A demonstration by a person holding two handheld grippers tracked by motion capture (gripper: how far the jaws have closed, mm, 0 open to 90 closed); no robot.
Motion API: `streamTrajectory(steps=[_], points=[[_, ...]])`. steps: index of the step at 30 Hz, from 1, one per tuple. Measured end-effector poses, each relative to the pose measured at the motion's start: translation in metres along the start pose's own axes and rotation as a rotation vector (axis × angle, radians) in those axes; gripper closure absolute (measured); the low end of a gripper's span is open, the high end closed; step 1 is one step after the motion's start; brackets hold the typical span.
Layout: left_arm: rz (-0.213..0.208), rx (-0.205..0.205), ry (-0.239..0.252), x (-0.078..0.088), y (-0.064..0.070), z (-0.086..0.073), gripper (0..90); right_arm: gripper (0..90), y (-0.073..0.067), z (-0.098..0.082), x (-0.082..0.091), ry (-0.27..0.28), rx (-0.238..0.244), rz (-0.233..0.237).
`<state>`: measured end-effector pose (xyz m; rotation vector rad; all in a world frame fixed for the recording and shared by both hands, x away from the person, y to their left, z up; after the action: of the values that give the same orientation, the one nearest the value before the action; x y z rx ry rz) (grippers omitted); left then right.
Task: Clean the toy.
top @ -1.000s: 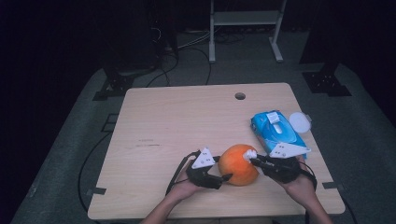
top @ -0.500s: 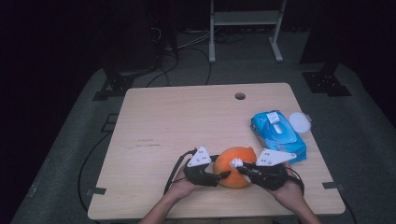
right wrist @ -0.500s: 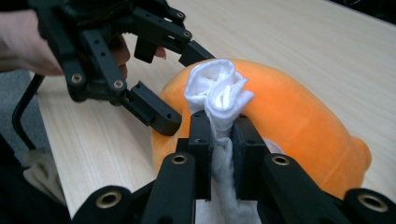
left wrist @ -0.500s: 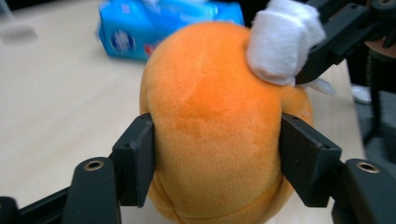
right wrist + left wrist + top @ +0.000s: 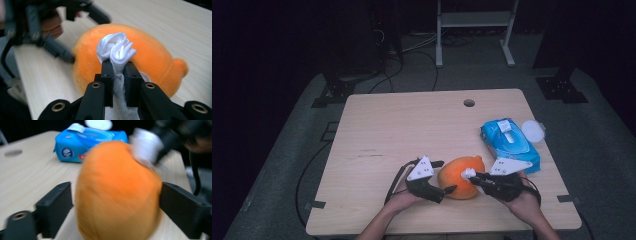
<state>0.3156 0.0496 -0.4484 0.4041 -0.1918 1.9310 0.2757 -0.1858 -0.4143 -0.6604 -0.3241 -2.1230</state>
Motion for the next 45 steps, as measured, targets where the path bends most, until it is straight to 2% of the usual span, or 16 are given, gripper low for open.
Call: streamTrajectory(steps=[2,4,9,11,15,17,20,22,23,27,32,34,35,41,42,45], points=[[-0.028,0.022,-0.042,-0.003,0.0,-0.003,9.7,79.3,-0.005,0.0,-0.002,-0.012,0.018,0.012],[-0.035,-0.001,-0.049,-0.006,0.004,-0.004,19.4,79.4,-0.012,0.002,-0.003,-0.011,0.026,0.007],[-0.005,-0.191,-0.069,-0.009,0.024,0.002,29.9,79.5,-0.037,0.016,-0.009,-0.002,0.111,-0.014],[0.003,-0.212,-0.07,-0.007,0.025,0.001,32.0,79.6,-0.037,0.018,-0.009,-0.002,0.127,-0.034],[-0.006,-0.212,-0.062,-0.006,0.025,0.001,31.4,79.6,-0.015,0.014,0.005,0.028,0.064,-0.064],[-0.019,-0.174,-0.046,-0.007,0.023,0.002,25.8,79.7,0.0,0.008,0.014,0.036,0.02,-0.104],[-0.017,-0.037,-0.052,-0.01,0.012,0.001,8.3,79.7,0.013,0.0,0.018,0.03,-0.036,-0.104],[-0.047,0.037,-0.069,-0.014,0.008,-0.003,7.0,79.7,0.014,-0.001,0.018,0.028,-0.038,-0.089],[-0.071,0.056,-0.073,-0.014,0.009,-0.004,11.7,79.8,0.013,0.0,0.017,0.029,-0.03,-0.093],[-0.025,-0.041,-0.062,-0.011,0.017,0.002,26.8,79.9,-0.002,0.007,0.013,0.03,0.001,-0.094],[0.017,-0.158,-0.081,-0.012,0.029,0.006,30.3,79.9,-0.033,0.019,-0.002,0.03,0.082,-0.026],[0.02,-0.158,-0.083,-0.01,0.027,0.006,30.5,79.9,-0.038,0.021,-0.006,0.015,0.118,-0.043],[0.023,-0.147,-0.072,-0.009,0.026,0.006,30.9,79.9,-0.036,0.022,-0.005,0.019,0.114,-0.044],[0.035,-0.146,-0.05,-0.008,0.024,0.008,31.0,80.0,-0.009,0.016,0.012,0.035,0.042,-0.108],[0.036,-0.149,-0.051,-0.009,0.026,0.008,30.8,80.0,-0.009,0.015,0.012,0.039,0.027,-0.103],[0.042,-0.177,-0.063,-0.011,0.03,0.008,29.6,80.1,-0.021,0.017,0.005,0.035,0.04,-0.075]])
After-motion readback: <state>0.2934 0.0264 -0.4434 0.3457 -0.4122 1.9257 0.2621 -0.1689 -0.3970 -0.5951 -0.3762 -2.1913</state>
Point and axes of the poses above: each handheld gripper's, and its own axes: x roughly backward along the jaws, z roughly out of its top, y roughly to its right, the point moved 2 cm from there along -x, roughly forward along the jaws
